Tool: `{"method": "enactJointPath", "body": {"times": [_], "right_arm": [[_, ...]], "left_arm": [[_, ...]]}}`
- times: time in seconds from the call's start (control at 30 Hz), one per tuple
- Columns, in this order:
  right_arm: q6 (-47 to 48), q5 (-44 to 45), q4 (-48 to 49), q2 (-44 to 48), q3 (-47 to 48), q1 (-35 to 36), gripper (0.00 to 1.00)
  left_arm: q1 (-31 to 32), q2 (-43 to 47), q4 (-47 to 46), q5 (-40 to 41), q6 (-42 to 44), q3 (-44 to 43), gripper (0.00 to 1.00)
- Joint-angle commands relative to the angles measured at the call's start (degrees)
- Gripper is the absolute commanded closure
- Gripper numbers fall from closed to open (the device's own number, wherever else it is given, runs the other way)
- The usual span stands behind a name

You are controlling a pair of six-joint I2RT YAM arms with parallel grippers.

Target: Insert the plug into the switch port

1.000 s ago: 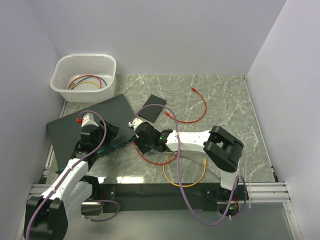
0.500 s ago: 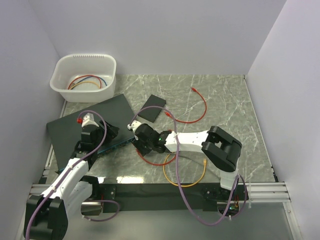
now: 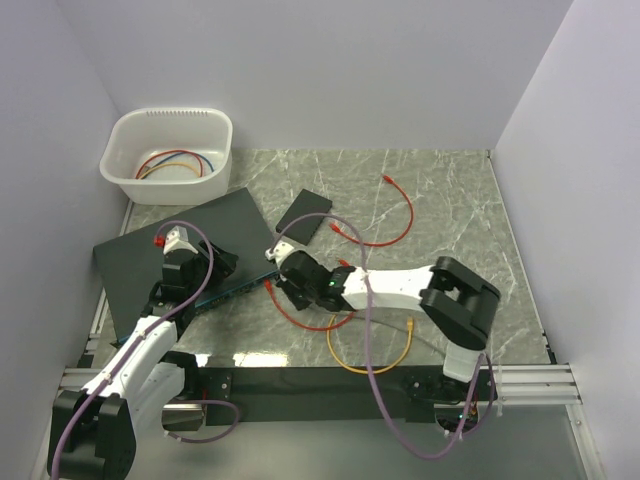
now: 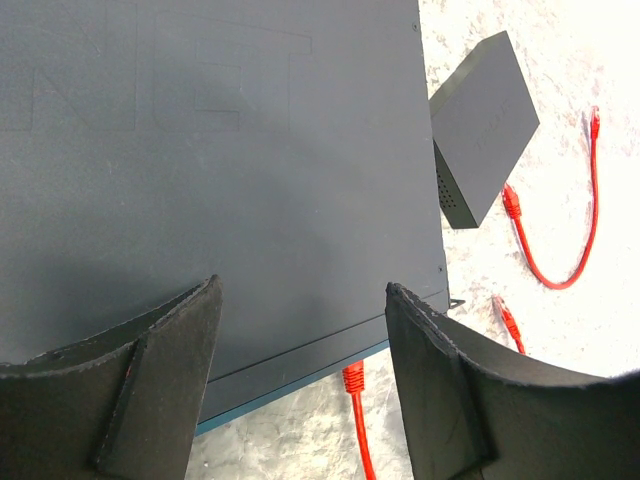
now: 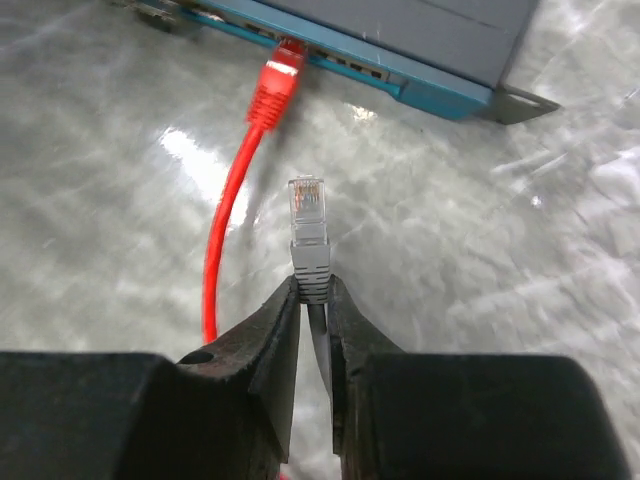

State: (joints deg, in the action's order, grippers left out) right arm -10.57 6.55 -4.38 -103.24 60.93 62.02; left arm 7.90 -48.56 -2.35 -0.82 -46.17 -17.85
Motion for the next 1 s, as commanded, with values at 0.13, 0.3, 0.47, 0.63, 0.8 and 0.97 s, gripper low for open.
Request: {"method": "enactJointPath", "body": {"times": [0.13,0.3,0.47,0.63,0.8,0.97], "right_arm": [[1.86,-12.39,13.50,18.75,-10.64,-0.32,1.00],[3.27,-25.34,14.22,21.85,-11.88,-1.37,1.00],[3.80,-29.58,14.49,21.51,-11.80,-1.37,1.00],[3.71,-27.73,14.05,19.92,-11.36,-1.37,1.00],[2.83,-21.77,11.08,16.33,-9.08,-1.55,1.00],[1.78,-13.24,6.50,10.52,-3.64,-1.73,1.00]], "left_arm": [[-0.34,-0.22,-2.22,-0.85,0.82,0.09,0.28],[-0.34,-0.75,-2.57,-0.85,0.73,0.00,0.29],[-0.34,-1.28,-2.66,-0.94,0.82,-0.26,0.29],[-0.34,-1.45,-2.84,-0.94,0.73,-0.26,0.29],[-0.34,-1.46,-2.84,-0.94,0.73,-0.17,0.29],[-0.34,-0.40,-3.01,-0.94,0.65,0.36,0.30]]}}
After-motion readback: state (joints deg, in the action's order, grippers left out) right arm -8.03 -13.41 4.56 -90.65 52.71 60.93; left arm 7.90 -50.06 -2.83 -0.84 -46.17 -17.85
